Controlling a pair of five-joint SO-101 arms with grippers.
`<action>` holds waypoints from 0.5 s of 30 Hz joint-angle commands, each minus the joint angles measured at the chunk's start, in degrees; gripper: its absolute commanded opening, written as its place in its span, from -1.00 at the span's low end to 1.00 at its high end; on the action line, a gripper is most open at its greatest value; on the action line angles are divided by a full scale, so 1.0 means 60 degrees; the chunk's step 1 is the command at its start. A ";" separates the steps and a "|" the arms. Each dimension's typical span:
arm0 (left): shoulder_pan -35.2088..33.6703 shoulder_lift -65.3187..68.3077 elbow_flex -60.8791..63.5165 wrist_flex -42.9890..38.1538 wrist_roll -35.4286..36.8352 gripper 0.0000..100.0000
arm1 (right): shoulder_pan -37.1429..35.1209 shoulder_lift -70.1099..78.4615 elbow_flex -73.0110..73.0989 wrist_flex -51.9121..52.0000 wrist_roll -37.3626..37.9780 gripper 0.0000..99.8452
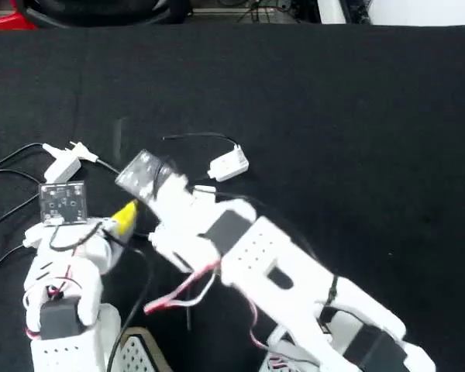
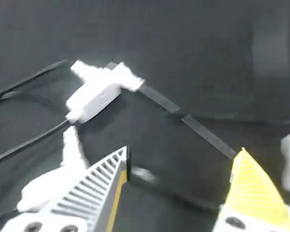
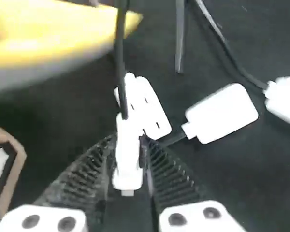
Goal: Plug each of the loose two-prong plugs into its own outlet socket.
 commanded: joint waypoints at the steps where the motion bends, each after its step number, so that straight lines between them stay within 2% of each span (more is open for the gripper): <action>1: 0.1663 -0.0015 -0.1018 0.0073 0.0205 -0.32 | -0.0103 -0.0623 0.0344 -0.0835 -0.0088 -0.98; 6: 0.3480 -0.0015 -0.2264 0.1802 0.0073 -0.31 | 0.0542 -0.0872 0.0725 -0.1275 -0.0073 -0.98; 9: 0.3919 -0.0015 -0.2777 0.2242 -0.0747 -0.31 | 0.0703 -0.1004 0.0799 -0.1201 -0.0088 -0.98; 12: 0.3363 -0.0015 -0.2762 0.2256 -0.1524 -0.31 | 0.0718 -0.1223 0.0828 -0.0791 -0.0088 -0.98; 15: 0.2059 -0.0015 -0.2557 0.2198 -0.2462 -0.31 | 0.0938 -0.1590 0.0769 0.0015 -0.0088 -0.98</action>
